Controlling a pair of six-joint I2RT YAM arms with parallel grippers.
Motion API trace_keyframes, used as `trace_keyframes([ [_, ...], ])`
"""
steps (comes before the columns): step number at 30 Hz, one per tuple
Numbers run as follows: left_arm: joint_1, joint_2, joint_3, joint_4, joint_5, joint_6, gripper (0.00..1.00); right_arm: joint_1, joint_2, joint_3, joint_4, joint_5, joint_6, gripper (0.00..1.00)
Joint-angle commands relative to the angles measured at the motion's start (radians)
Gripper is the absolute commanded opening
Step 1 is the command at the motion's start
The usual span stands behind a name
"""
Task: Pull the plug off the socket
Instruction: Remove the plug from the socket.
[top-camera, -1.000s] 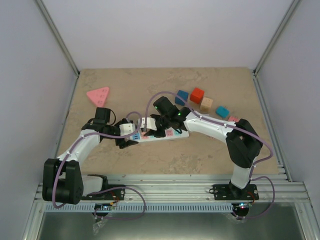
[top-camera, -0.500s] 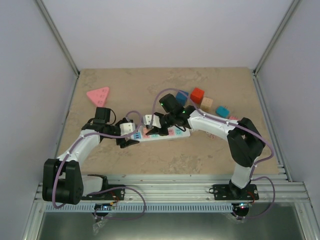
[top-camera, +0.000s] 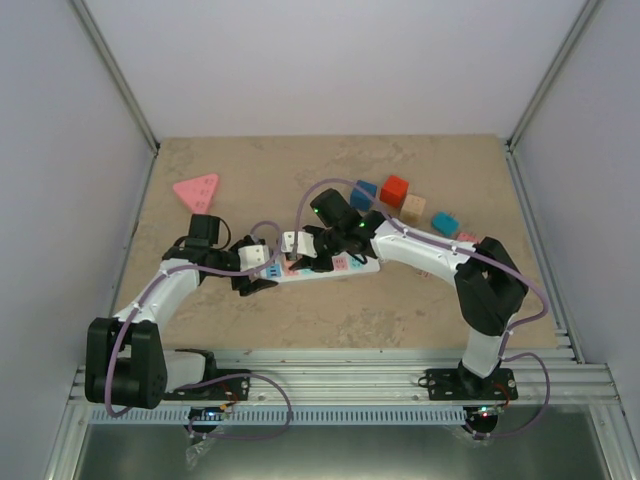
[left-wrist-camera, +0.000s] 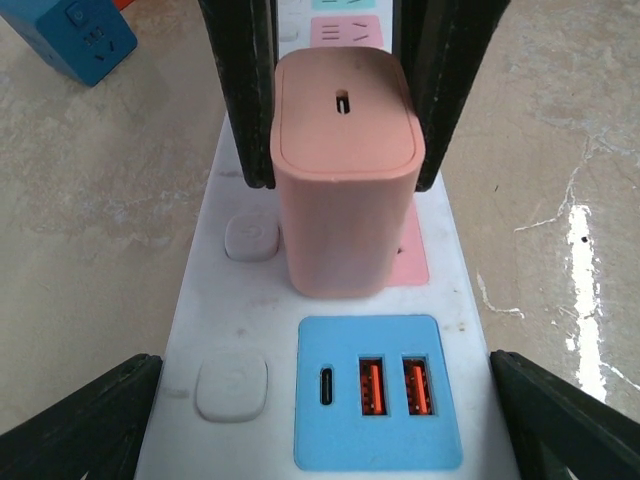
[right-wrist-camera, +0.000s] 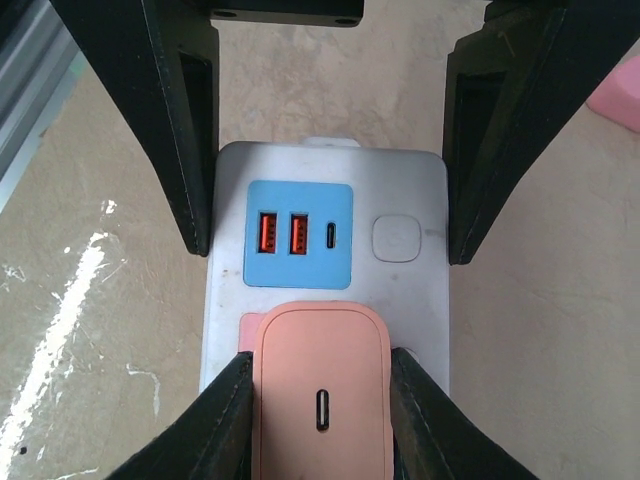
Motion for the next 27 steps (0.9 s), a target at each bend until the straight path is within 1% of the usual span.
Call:
trace_keyframes([
  [1,0.018,0.002,-0.002,0.023,-0.008,0.014,0.00,0.043,0.002,0.060,-0.022,0.019,0.019,0.06],
  [8,0.018,0.000,0.000,0.022,-0.004,0.015,0.00,0.058,0.002,0.070,-0.010,0.052,0.034,0.06],
  [12,0.018,-0.004,0.000,0.023,-0.004,0.013,0.00,0.052,-0.012,0.056,-0.007,0.042,0.023,0.06],
  [21,0.021,-0.007,0.000,0.033,-0.001,0.000,0.00,-0.030,-0.045,-0.018,0.005,-0.134,-0.026,0.06],
  [24,0.023,-0.008,0.000,0.034,0.002,-0.002,0.00,-0.056,-0.048,-0.037,0.006,-0.170,-0.041,0.06],
  [27,0.025,-0.008,0.000,0.034,0.003,-0.002,0.00,-0.063,-0.046,-0.035,0.000,-0.172,-0.044,0.06],
])
